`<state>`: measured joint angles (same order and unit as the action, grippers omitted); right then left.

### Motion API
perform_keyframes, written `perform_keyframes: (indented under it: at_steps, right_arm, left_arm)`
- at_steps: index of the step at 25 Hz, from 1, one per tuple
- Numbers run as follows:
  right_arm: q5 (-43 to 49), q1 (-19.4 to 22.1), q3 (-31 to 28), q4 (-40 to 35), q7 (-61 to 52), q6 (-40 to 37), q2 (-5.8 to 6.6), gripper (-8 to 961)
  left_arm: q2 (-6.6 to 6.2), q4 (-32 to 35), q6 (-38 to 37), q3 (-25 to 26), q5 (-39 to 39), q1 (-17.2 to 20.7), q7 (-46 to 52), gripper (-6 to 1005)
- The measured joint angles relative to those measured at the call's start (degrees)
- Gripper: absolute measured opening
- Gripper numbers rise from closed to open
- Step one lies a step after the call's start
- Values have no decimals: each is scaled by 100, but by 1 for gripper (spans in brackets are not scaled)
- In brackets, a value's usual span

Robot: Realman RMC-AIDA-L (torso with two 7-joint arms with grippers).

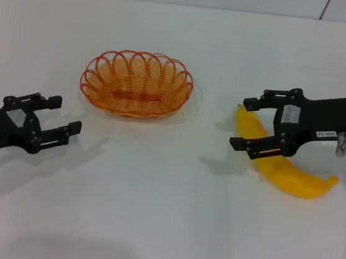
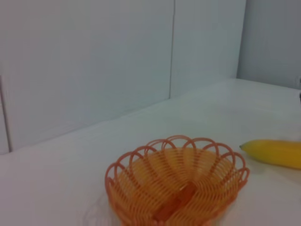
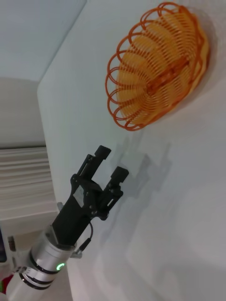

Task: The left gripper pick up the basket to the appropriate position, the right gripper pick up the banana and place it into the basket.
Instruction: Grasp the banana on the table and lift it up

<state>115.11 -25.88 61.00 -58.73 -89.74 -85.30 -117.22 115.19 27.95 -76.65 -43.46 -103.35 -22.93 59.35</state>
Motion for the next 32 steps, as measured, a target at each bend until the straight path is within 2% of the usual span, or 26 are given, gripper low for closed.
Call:
perform_keyframes:
  at_steps: [7, 11, 20, 32]
  right_arm:
    - [163, 809, 1236, -1978, -1342, 499, -2, 885]
    - [849, 932, 1546, -2652, -2227, 554, 0, 885]
    - [2334, 640, 2389, -2844, -3675, 486, 27, 884]
    - [2921, 348, 2794, -2762, -4185, 278, 36, 884]
  left_arm:
    - [26, 0, -5, 10, -5, 34, -69, 726]
    - [29, 0, 26, 9, -9, 32, -72, 727]
    - [37, -2, 63, 4, -9, 4, -80, 727]
    - [37, 0, 64, -20, -9, -23, -82, 727]
